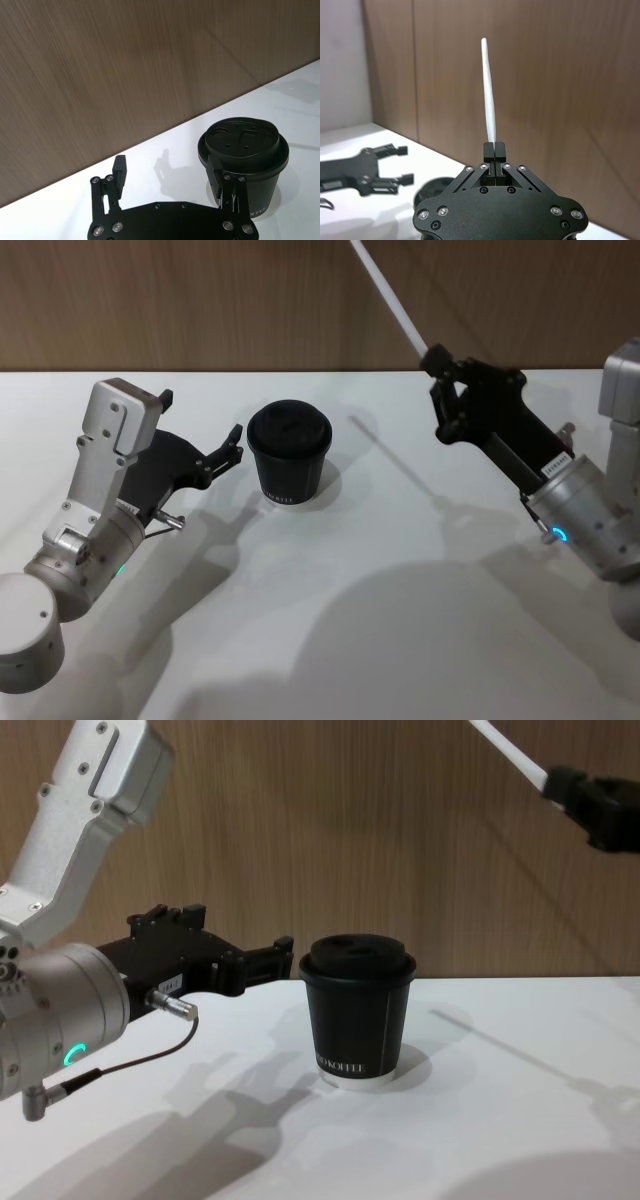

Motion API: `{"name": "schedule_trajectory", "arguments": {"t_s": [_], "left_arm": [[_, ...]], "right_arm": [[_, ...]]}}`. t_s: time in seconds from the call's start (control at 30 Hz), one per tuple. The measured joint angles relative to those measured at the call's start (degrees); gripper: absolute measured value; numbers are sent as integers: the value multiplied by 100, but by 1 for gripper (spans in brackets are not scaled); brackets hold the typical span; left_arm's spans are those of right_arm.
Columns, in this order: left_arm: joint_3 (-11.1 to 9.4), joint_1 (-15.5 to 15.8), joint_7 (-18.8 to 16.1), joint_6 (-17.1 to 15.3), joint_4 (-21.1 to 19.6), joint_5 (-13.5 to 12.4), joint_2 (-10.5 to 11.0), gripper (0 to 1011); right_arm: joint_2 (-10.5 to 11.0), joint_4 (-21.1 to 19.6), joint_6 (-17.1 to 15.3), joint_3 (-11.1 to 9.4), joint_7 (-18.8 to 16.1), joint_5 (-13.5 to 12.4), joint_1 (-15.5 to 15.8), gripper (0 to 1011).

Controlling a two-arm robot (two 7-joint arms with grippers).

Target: Pick up the straw with one hand, pass it to the other hand, and insert it into the cup.

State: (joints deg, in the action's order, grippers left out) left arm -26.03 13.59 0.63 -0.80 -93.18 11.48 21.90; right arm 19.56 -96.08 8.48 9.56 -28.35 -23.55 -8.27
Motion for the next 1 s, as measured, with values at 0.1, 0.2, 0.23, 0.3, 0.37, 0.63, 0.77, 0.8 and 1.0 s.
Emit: {"name": "schedule_trajectory", "arguments": {"t_s": [0.1, 0.2, 0.23, 0.3, 0.37, 0.63, 0.77, 0.8, 1.0], "left_arm": [[0, 0, 0, 0, 0, 0, 0, 1003], [0, 0, 0, 0, 0, 0, 0, 1003], [0, 0, 0, 0, 0, 0, 0, 1003], [1, 0, 0, 0, 0, 0, 0, 1003], [0, 0, 0, 0, 0, 0, 0, 1003], [12, -5, 14, -5, -5, 4, -2, 1003], [45, -18, 89, -17, -32, 74, 2, 1003], [71, -27, 140, -20, -50, 130, 8, 1003], [215, -81, 459, -27, -147, 492, 55, 1003]], "right_arm": [[-31, 122, 89, 87, -230, -152, -169, 8], [-75, 241, 169, 182, -451, -289, -347, 8], [-101, 304, 201, 228, -550, -349, -431, 8], [-130, 369, 227, 282, -648, -407, -514, 8], [-190, 472, 267, 376, -790, -491, -657, 8], [-370, 756, 349, 621, -1060, -657, -1023, 8], [-431, 849, 372, 702, -1135, -704, -1142, 8], [-440, 862, 378, 716, -1146, -710, -1161, 8], [-498, 951, 401, 797, -1220, -756, -1277, 8]]}}
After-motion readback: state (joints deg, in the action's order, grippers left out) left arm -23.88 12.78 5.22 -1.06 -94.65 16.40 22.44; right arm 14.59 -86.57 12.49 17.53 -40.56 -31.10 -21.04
